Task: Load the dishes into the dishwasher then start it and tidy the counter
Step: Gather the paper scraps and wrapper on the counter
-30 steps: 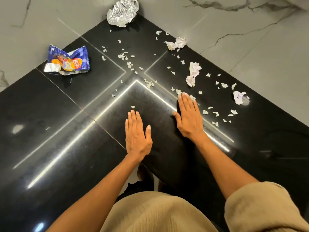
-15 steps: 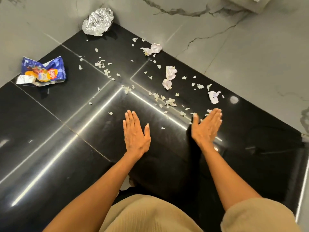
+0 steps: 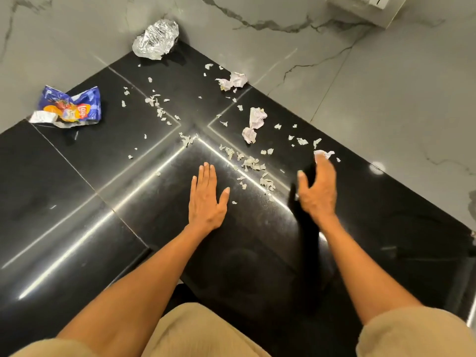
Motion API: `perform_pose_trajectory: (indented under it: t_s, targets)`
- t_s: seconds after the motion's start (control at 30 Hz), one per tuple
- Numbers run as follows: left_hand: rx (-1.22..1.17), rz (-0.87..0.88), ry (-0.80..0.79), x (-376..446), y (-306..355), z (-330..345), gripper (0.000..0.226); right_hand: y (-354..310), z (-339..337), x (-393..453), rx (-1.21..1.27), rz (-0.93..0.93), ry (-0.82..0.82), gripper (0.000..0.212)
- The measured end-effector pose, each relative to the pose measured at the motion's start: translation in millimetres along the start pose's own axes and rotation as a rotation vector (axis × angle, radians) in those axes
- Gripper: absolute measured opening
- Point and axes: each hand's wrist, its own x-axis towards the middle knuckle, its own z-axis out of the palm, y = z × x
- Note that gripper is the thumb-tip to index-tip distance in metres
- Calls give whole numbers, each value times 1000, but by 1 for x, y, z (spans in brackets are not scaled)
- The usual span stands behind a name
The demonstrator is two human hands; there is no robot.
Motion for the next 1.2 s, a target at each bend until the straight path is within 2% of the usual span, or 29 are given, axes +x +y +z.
perform_pose_trajectory:
  t_s: [0.13,0.23,0.37,0.53,0.67,0.77,0.83,0.9,1.0,1.2]
  targets:
    - [10,-1,15,0,-3,4,77,46,-31,45,-23,167,-21,77]
    - [31,-3,19,0,-4,6,75,46,-28,68,15,152,-96,85]
    - [9,-25,31,0,-3,5,70,12,6,83,90,66,-182,93]
    - [-19,-31,48,-1,-2,5,70,-39,56,68,110,-209,-400,92]
    - [-17,-37,72,-1,-2,6,68,-59,65,66,229,-341,-539,89]
    - [-38,-32,90,-1,-1,7,68,-54,51,91,229,-348,-373,79]
    - [-40,-29,100,-1,-1,8,69,-41,38,113,276,-208,-201,71]
    - [-32,-27,112,-1,-2,8,69,-28,30,129,290,-44,-139,74]
    - [-52,-29,129,0,-1,9,69,-23,33,137,159,6,-252,88]
    - [-76,-34,137,0,0,7,69,-60,69,118,146,-115,-419,103]
